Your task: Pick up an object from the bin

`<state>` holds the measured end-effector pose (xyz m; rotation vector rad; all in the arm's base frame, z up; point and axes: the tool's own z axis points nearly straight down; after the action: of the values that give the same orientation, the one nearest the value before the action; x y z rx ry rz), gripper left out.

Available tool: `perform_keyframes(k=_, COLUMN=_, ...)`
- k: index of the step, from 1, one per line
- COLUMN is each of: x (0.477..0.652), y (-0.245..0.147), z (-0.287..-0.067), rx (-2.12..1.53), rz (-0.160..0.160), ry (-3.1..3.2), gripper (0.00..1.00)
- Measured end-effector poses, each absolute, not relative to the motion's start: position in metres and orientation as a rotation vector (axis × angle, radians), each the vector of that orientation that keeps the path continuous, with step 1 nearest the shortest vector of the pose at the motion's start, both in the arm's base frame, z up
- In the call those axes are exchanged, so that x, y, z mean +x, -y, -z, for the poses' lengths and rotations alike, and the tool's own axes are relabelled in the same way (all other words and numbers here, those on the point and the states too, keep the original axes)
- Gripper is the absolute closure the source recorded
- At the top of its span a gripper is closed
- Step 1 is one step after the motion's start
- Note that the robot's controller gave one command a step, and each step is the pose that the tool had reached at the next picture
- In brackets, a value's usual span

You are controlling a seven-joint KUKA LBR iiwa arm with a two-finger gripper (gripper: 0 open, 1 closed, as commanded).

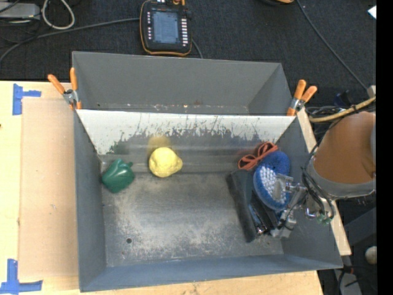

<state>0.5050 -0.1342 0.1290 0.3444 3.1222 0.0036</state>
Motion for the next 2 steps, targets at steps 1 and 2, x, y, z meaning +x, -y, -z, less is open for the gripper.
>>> perform_keyframes(k=1, x=0.5223, y=0.1376, z=-0.1077, rx=0.351, rz=-0.002, ry=-3.101, gripper=0.00)
perform_keyframes(k=2, x=0.5312, y=0.1325, z=-0.1012, rx=0.485, rz=-0.009, ry=-3.076, gripper=0.00)
